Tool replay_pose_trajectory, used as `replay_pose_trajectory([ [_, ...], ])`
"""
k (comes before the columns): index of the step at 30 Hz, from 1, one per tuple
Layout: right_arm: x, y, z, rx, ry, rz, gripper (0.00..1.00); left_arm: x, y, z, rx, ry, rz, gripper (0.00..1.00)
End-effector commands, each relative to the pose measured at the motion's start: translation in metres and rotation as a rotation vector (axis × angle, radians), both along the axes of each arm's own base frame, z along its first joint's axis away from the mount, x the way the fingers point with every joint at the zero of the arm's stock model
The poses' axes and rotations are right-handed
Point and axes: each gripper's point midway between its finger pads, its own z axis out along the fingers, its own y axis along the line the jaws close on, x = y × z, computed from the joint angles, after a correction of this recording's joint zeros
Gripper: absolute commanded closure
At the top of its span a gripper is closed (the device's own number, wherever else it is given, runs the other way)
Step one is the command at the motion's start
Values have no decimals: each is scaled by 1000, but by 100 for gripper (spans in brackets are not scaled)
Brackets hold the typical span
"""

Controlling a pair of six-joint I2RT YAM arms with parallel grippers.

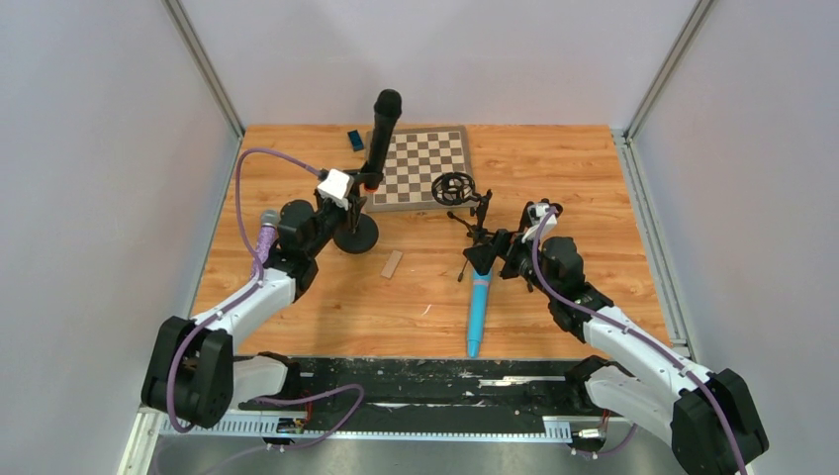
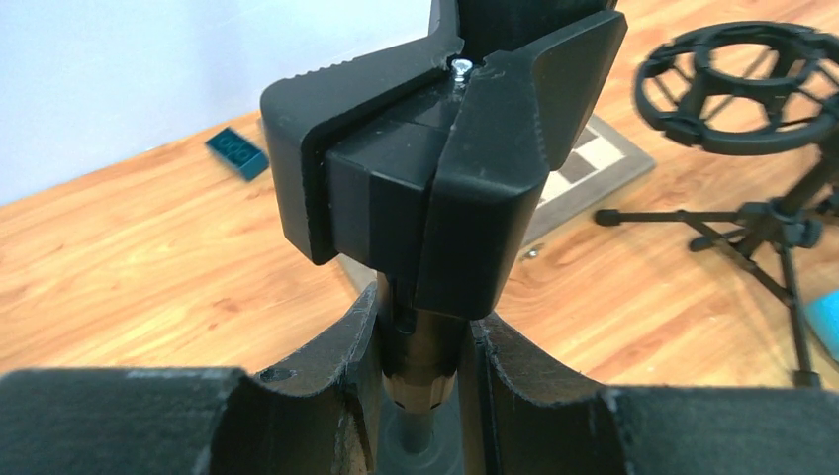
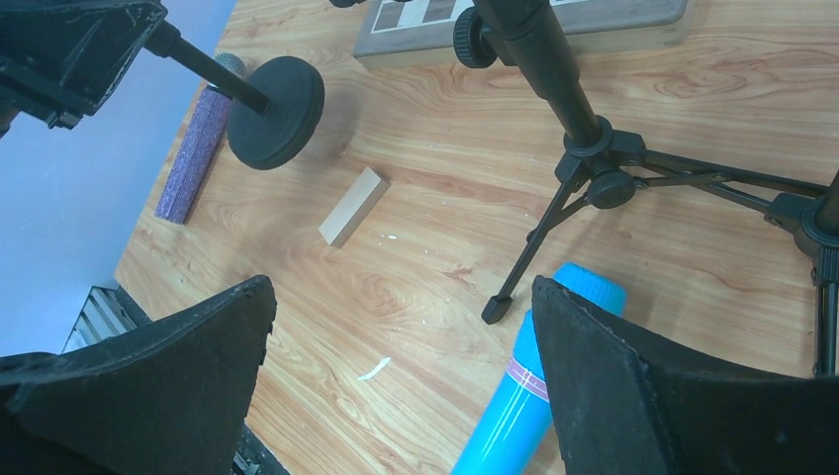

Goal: Attach the microphones to the stand

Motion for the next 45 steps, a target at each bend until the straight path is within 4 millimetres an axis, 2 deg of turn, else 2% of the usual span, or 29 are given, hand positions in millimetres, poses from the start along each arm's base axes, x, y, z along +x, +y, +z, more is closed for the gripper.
replay_pose_trajectory([
  [1, 2, -3, 3, -7, -21, -1, 0, 21, 23, 65, -108, -225, 101, 100],
  [4, 2, -4, 1, -14, -21, -3, 0, 32, 44, 58, -129, -222, 155, 100],
  [9, 3, -5, -1, -22, -19, -4, 0, 44, 76, 58, -201, -244, 201, 100],
  [15, 4, -6, -3, -25, -14, -9, 0, 58, 98, 47, -214, -266, 270, 100],
  [17, 4, -6, -3, -27, -13, -9, 0, 60, 103, 48, -222, -291, 289, 100],
  [22, 5, -7, -5, -30, -11, -12, 0, 67, 111, 43, -242, -317, 309, 100],
  [29, 6, -9, -6, -35, -11, -17, 0, 77, 116, 25, -207, -285, 327, 100],
  [37, 7, -9, -6, -38, -13, -15, 0, 79, 114, 7, -183, -254, 314, 100],
  [41, 6, -9, -6, -34, -10, -14, 0, 77, 116, 7, -182, -260, 324, 99],
  [43, 6, -9, -6, -33, -8, -13, 0, 78, 116, 7, -181, -255, 326, 91],
  [45, 6, -10, -6, -35, -10, -13, 0, 79, 114, 7, -175, -248, 316, 78],
])
